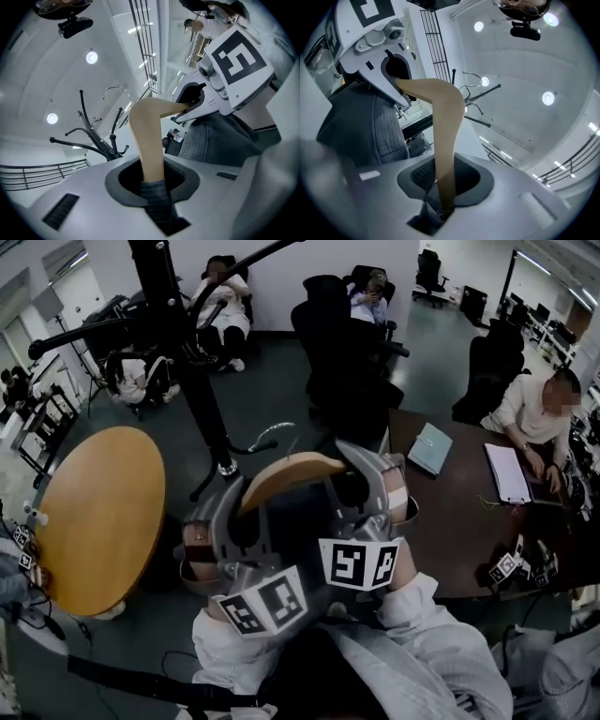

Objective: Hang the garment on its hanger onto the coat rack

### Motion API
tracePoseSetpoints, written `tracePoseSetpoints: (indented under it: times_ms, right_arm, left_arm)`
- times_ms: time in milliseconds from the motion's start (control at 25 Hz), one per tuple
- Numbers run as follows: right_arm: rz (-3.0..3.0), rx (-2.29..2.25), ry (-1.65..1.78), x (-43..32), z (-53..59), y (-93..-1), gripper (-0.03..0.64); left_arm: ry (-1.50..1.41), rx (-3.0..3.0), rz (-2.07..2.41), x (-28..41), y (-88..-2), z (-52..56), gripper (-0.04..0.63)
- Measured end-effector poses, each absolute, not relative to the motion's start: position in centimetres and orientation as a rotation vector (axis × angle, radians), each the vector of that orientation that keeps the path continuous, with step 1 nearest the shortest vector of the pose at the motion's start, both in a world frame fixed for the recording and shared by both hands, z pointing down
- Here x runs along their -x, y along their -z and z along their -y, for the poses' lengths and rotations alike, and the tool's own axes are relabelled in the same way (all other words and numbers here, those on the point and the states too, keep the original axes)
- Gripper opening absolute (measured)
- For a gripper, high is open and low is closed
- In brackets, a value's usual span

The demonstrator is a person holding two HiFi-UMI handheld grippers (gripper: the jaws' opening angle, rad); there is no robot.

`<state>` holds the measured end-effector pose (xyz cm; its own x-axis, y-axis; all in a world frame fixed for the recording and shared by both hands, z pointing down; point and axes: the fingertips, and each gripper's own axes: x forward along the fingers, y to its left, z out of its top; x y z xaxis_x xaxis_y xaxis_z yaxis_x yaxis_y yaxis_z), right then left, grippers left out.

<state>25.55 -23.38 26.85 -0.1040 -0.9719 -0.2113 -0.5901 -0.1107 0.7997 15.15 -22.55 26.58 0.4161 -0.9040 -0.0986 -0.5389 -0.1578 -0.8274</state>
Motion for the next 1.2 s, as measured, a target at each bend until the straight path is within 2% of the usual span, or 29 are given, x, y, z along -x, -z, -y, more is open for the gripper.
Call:
tracePoseSetpoints:
  times_ms: [760,1200]
  right_arm:
    - [2.009,-1.548,1.245,-19.6,37.3,-23.9,0.087]
    - [2.059,-1.467,1.211,-16.6,44.5,-26.4,0.087]
  left_arm:
    - [0.677,1.658,-1.509,-9.8,-23.9,33.6,0.068]
    - [0.714,1.693,-1.548,-7.0,-26.5,40.5,0.067]
